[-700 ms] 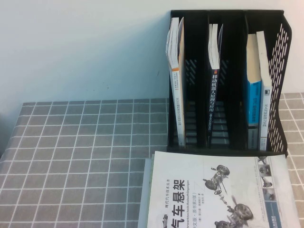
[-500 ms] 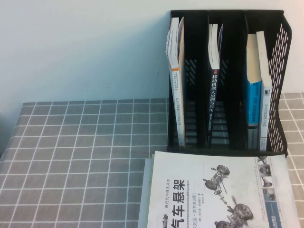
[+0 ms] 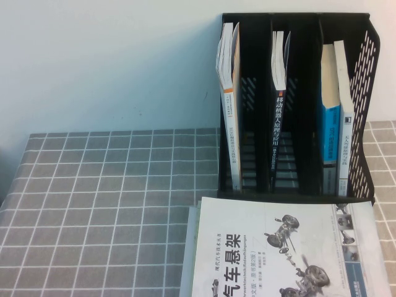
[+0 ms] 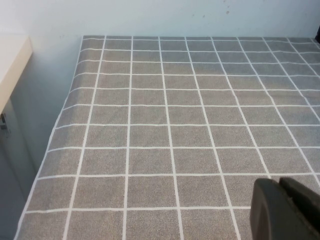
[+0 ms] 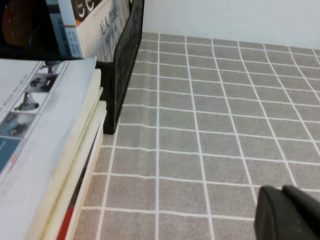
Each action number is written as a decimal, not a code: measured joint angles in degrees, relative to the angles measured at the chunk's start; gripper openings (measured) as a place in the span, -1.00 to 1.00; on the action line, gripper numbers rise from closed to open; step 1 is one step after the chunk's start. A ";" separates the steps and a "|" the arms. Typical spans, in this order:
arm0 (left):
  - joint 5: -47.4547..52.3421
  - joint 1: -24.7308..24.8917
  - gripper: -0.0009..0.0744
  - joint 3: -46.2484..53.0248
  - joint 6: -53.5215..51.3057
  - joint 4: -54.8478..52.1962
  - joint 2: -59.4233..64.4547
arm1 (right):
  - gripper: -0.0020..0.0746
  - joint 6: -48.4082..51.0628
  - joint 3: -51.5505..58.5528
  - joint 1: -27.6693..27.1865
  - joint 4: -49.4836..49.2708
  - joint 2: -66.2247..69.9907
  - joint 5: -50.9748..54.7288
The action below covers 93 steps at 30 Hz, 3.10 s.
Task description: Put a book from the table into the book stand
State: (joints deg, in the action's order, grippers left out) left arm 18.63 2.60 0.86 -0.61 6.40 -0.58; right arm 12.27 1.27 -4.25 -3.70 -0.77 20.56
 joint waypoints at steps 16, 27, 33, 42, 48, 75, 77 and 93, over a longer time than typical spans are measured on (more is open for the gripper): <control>-0.21 0.00 -0.98 0.00 0.00 -0.13 0.00 | -0.96 0.00 0.00 0.00 0.00 0.00 0.00; -0.72 0.00 -0.98 0.00 0.00 -0.17 0.00 | -0.96 0.00 0.00 0.00 -0.10 0.00 -0.78; -9.89 0.00 -0.98 0.35 0.00 -0.26 0.00 | -0.96 0.00 0.39 0.00 -0.10 0.00 -14.31; -30.90 0.00 -0.98 0.35 0.11 -0.26 0.00 | -0.96 0.00 0.39 0.00 -0.20 0.00 -45.47; -34.82 0.00 -0.98 0.35 0.11 -0.26 0.00 | -0.96 0.00 0.39 0.00 -0.20 0.00 -51.03; 20.09 0.00 -0.98 -34.37 -9.35 30.34 29.30 | -0.96 -0.96 -35.01 0.00 -10.73 24.95 24.84; 21.27 0.00 -0.98 -34.37 -12.55 36.97 33.25 | -0.96 1.29 -36.28 0.00 -12.88 30.74 28.22; 32.72 0.00 -0.98 -34.11 -39.75 73.64 57.10 | -0.96 23.70 -37.19 0.00 -30.93 74.13 18.69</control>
State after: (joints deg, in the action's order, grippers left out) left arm 51.34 2.60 -33.26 -40.36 80.04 56.52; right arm 35.97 -35.92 -4.25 -34.63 73.36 39.25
